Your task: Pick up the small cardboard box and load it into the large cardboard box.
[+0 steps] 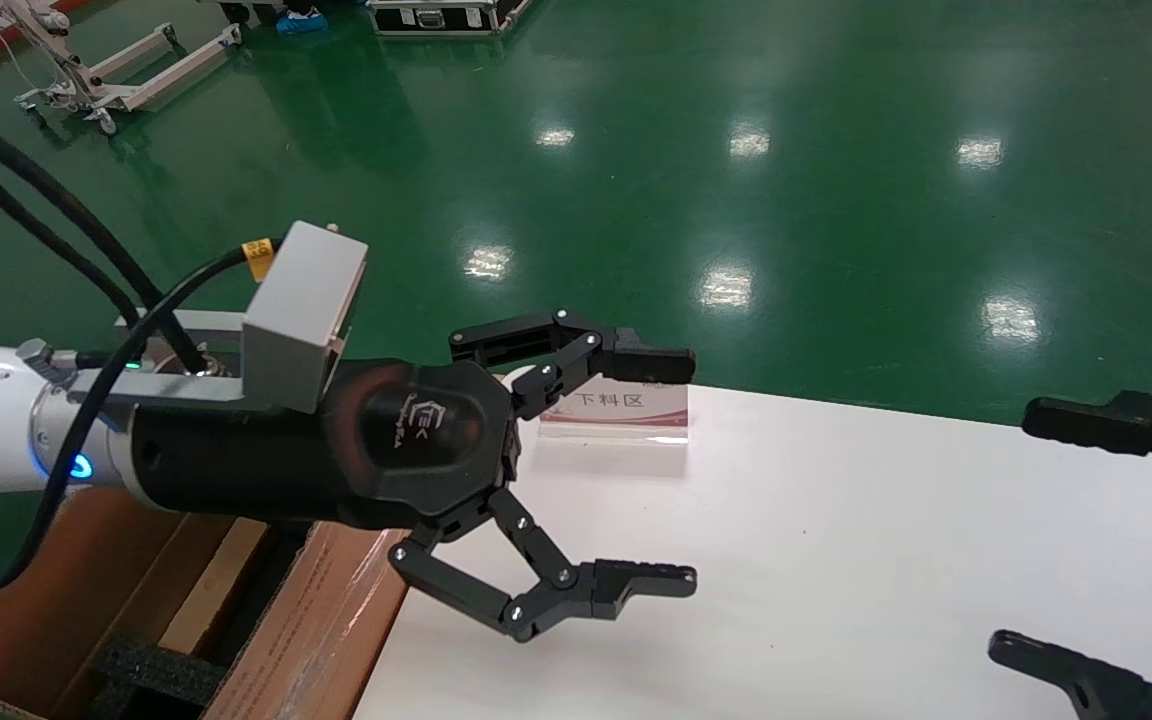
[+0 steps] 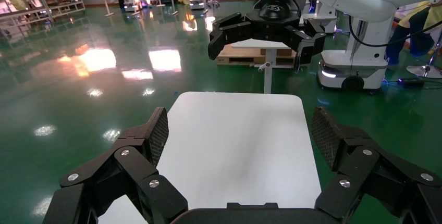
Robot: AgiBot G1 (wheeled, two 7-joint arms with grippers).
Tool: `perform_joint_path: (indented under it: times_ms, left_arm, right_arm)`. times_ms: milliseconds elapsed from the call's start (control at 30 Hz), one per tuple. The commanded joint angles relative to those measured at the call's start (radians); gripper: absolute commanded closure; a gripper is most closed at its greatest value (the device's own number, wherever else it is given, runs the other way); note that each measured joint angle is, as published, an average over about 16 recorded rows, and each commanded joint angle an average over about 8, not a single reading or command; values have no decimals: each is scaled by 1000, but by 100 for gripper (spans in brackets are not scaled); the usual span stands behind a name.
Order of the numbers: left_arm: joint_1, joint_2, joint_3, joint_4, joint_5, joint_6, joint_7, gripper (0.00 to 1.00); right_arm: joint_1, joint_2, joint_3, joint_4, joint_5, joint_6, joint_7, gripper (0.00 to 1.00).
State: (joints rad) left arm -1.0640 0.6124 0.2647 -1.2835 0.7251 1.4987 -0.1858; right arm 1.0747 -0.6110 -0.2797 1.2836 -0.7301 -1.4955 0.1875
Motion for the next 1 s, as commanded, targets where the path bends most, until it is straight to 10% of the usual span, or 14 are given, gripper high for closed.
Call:
perform_joint_path:
  times_ms: [33,1000]
  left_arm:
    - [-1,0,1,0,0,0,0,0]
    - [-11,-1,15,0,5,-3,-1,0]
  right_arm:
    - [0,0,0,0,0,0,0,0]
    - [0,0,0,0,0,0,0,0]
